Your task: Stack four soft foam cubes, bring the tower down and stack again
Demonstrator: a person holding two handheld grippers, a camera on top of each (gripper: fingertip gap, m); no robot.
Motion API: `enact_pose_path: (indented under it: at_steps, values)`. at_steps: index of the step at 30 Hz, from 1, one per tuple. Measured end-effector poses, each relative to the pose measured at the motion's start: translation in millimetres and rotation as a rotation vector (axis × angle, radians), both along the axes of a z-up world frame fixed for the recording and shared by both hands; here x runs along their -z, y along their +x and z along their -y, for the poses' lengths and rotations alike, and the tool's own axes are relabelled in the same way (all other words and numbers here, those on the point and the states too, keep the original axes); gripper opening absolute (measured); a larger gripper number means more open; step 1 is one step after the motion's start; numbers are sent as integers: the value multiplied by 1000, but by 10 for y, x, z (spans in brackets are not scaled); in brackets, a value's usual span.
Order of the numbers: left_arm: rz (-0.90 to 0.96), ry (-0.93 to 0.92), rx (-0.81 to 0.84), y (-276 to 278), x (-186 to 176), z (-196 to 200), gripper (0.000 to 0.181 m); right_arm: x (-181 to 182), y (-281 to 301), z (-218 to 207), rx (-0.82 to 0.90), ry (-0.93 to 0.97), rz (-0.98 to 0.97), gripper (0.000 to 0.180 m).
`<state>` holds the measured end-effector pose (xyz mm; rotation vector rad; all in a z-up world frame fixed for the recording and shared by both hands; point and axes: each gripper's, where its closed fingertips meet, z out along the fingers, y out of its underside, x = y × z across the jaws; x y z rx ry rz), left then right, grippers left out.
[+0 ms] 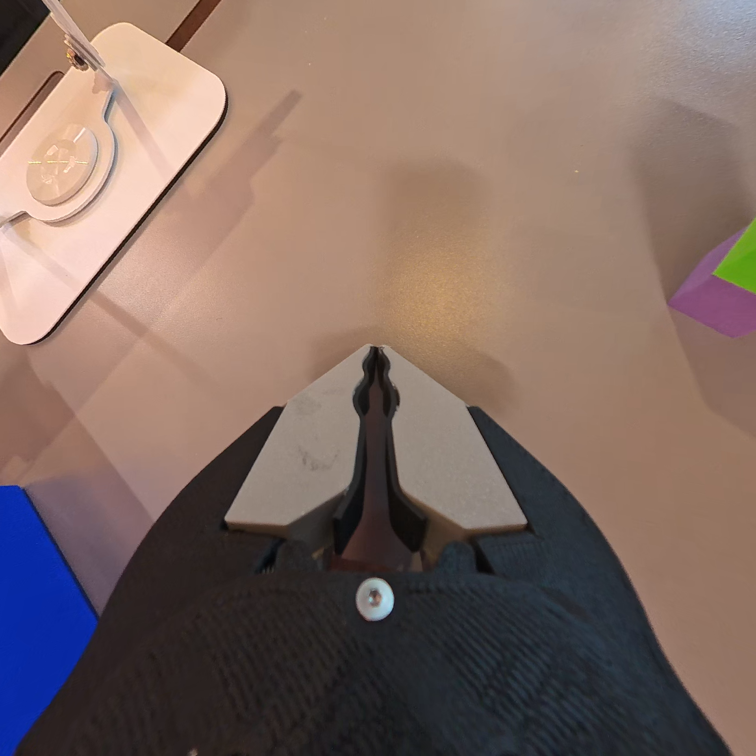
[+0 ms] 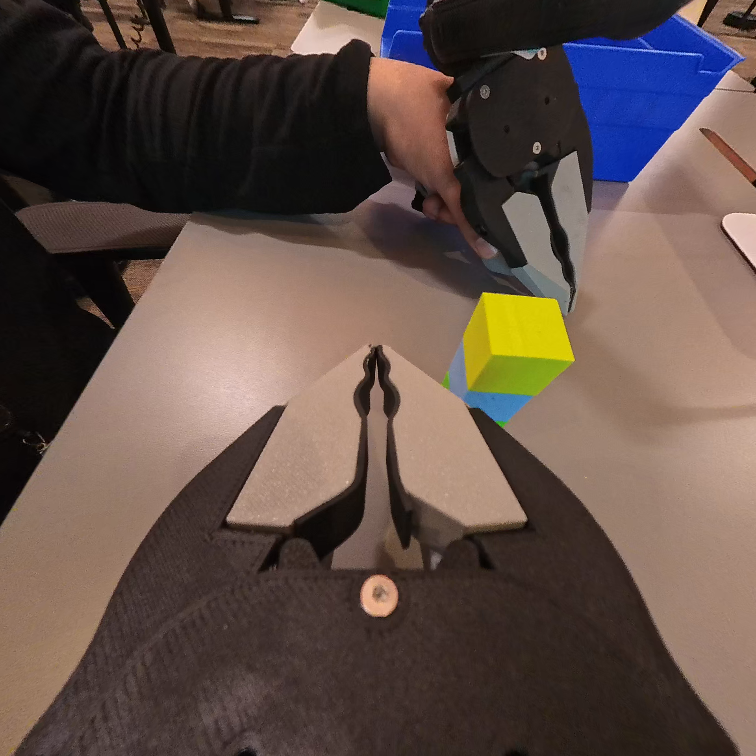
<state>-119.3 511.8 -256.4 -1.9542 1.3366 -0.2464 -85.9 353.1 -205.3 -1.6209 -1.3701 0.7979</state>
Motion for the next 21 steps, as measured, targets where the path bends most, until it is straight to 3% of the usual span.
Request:
enact_pose_path:
  at_steps: [21]
  values:
    - [-1,3,2,0,-1,2,0,97,27,-73,26,-29,26,0]
